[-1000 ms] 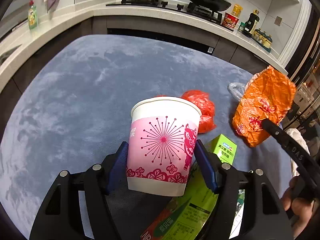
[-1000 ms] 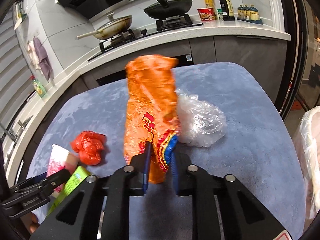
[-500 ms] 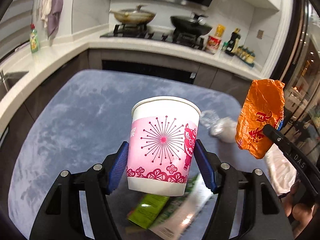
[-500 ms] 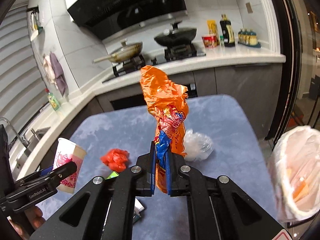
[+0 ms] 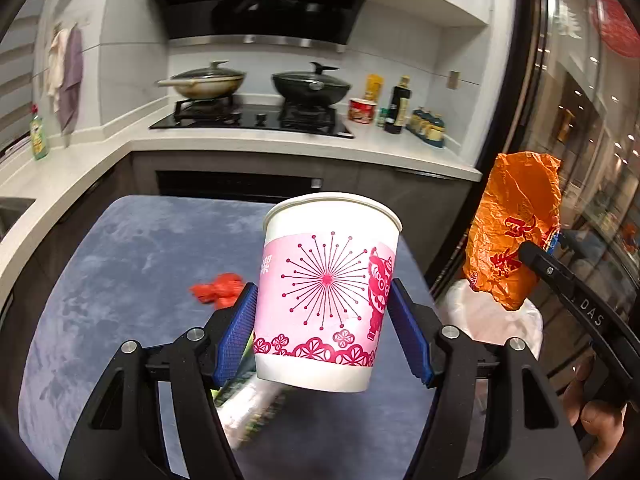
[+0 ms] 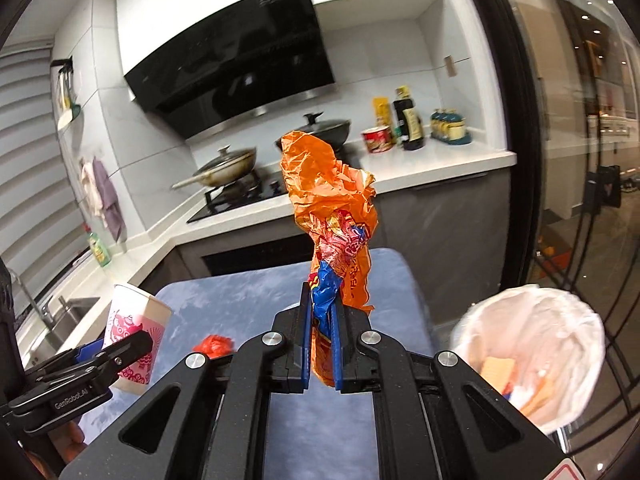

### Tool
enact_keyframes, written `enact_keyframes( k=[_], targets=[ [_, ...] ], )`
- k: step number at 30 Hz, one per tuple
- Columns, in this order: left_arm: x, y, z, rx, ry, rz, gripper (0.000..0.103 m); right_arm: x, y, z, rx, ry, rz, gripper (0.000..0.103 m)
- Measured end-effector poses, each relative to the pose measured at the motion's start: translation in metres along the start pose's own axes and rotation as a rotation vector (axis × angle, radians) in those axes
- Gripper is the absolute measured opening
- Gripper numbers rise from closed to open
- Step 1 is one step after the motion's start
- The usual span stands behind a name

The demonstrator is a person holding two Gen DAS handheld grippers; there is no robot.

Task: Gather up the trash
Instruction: 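Carry the cup and orange bag over the bin and open both tools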

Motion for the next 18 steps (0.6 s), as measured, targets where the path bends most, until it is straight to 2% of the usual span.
enact_keyframes(
  k=[8, 18],
  targets=[
    [-0.063, 0.002, 0.003, -0.005, -0.067, -0.063, 0.062, -0.046, 0.037, 0.007, -0.043, -0.033, -0.069, 0.008],
    [-0.132, -0.013, -0.001, 0.021, -0.142, -0.137, 0.062, -0.115, 0.063, 0.008, -0.057, -0.102, -0.165, 0.008]
  ],
)
Point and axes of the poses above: each gripper's, at about its wrist camera, not at the fingertips, and y roughly against the way its jaws point, x to its left, z to its top, the point moved 1 cm from there along -y, roughly the way its jaws point, and after that the axes turned 9 degrees about -y, right-handed, at the moved point
